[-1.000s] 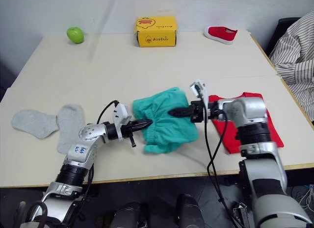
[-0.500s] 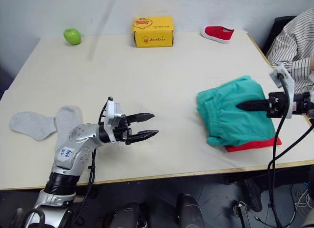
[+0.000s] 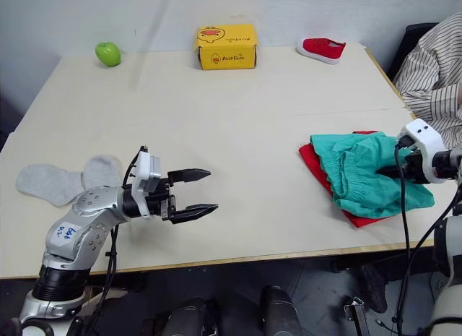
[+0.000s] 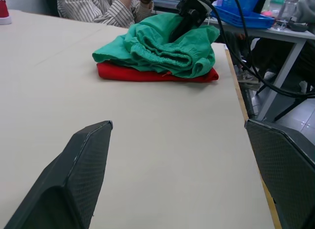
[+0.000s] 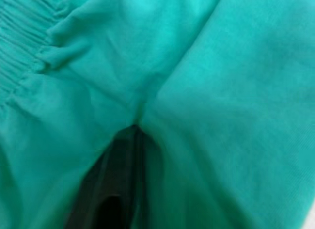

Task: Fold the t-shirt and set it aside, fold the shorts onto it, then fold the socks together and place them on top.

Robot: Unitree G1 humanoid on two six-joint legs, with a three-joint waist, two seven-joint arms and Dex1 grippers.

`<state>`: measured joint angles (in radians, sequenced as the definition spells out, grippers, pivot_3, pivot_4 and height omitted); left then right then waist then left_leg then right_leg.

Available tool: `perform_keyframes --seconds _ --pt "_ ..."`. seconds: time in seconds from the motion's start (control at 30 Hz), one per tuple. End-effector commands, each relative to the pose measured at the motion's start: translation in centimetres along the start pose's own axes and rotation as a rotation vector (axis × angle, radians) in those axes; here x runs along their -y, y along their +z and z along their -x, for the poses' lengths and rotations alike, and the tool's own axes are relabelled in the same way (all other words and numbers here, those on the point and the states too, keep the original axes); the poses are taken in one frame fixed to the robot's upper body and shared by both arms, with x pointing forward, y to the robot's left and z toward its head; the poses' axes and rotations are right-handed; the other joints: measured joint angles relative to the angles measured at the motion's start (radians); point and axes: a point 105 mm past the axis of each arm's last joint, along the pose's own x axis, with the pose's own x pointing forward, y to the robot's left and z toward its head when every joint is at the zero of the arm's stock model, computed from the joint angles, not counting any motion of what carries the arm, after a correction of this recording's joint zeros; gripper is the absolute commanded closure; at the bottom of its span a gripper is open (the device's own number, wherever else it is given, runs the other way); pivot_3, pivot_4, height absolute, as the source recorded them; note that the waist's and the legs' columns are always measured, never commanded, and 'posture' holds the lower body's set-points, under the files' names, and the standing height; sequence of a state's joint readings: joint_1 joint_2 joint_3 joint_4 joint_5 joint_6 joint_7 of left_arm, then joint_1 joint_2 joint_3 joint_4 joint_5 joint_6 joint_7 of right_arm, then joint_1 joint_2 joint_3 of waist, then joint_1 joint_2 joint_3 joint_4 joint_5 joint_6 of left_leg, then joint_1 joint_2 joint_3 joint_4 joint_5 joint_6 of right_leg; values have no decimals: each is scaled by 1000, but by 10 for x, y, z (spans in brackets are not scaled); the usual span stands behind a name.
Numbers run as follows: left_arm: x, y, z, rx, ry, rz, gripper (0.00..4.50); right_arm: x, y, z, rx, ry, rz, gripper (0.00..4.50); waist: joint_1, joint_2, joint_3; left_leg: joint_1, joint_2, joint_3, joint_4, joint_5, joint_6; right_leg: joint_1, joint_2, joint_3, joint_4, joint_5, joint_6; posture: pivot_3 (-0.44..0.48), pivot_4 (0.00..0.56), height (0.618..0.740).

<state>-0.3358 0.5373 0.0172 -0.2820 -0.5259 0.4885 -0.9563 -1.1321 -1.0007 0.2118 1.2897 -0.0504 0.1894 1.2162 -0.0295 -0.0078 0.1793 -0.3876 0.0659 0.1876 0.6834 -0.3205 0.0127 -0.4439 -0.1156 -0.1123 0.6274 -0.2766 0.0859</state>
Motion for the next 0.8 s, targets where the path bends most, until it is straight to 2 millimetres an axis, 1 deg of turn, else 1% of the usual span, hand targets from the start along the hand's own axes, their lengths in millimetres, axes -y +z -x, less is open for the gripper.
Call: perform_keyframes --seconds 0.03,0.07,0.1,0.13,0.2,0.23,0.3,0.37,0.43,0.5,0.53,0.57,0.63,0.67,0.7,0.77,0.8 --pt "1 13 1 19 -17 -55 0 12 13 21 11 -63 131 1213 -1 0 0 0 0 0 0 0 0 0 0 0 0 0 0 0 150 740" --pt "0 13 2 17 -15 -62 0 16 16 29 12 -86 169 906 -1 0 0 0 0 0 0 0 0 0 0 0 0 0 0 0 150 740" --pt "-1 14 3 15 -13 -69 0 22 21 38 14 -123 214 464 -1 1 1 0 0 0 0 0 0 0 0 0 0 0 0 0 150 740" --pt "-2 14 4 12 -9 -74 0 30 25 48 8 -186 273 170 -1 2 1 0 0 0 0 0 0 0 0 0 0 0 0 0 150 740" --pt "-4 13 8 7 -1 -81 0 38 37 64 4 -268 389 80 0 6 3 0 0 1 0 0 0 -1 0 1 0 0 0 0 150 740" --pt "-5 11 10 2 4 -80 0 39 47 70 34 -292 436 80 -1 6 3 0 -1 1 0 0 0 -1 0 1 0 0 0 0 150 740" --pt "-8 6 15 -15 14 -81 0 33 73 79 141 -281 484 80 -6 6 3 1 0 2 0 -1 -1 -1 1 2 0 0 0 0 150 740" --pt "-10 3 19 -23 23 -80 0 24 91 81 229 -250 527 80 -17 6 3 2 1 3 0 -1 -2 -1 2 3 0 0 0 0 150 740" --pt "-12 1 23 -29 30 -77 0 9 105 76 321 -188 575 80 -22 6 3 2 2 3 -1 -1 -2 -1 2 3 1 0 0 0 150 740" --pt "-13 -3 27 -37 41 -83 0 -11 115 65 417 -97 591 80 -25 6 3 2 2 3 -1 -1 -2 -1 2 3 1 0 0 0 150 740" --pt "-14 -3 30 -33 49 -78 0 -26 122 59 495 -51 621 80 -24 6 3 2 2 3 -1 -1 -2 -1 3 3 1 0 0 0 150 740" --pt "-14 -4 33 -28 59 -69 0 -40 131 55 595 -12 579 80 -24 6 3 2 2 3 -1 -1 -2 -1 2 3 1 0 0 0 150 740" --pt "-16 -6 44 -33 85 -53 0 -73 140 46 743 49 572 80 -21 6 3 2 2 2 -1 -1 -2 -1 2 3 3 0 0 0 150 740" --pt "-18 -8 49 -48 107 -54 0 -89 137 39 777 79 555 80 -17 6 3 2 2 2 0 -1 -2 -1 2 3 7 0 0 0 150 740" --pt "-21 -11 56 -61 143 -55 0 -107 130 31 790 118 567 80 -12 6 3 2 3 1 0 -1 -2 -2 2 2 8 0 0 0 150 740" --pt "-29 -14 75 -68 239 -57 0 -139 113 11 795 202 529 80 0 6 3 1 2 1 0 -1 -2 -2 1 3 8 0 0 0 150 740" --pt "-32 -16 86 -71 288 -57 0 -150 104 1 801 215 495 80 4 6 3 1 3 1 0 -1 -2 -2 1 2 8 0 0 0 150 740"
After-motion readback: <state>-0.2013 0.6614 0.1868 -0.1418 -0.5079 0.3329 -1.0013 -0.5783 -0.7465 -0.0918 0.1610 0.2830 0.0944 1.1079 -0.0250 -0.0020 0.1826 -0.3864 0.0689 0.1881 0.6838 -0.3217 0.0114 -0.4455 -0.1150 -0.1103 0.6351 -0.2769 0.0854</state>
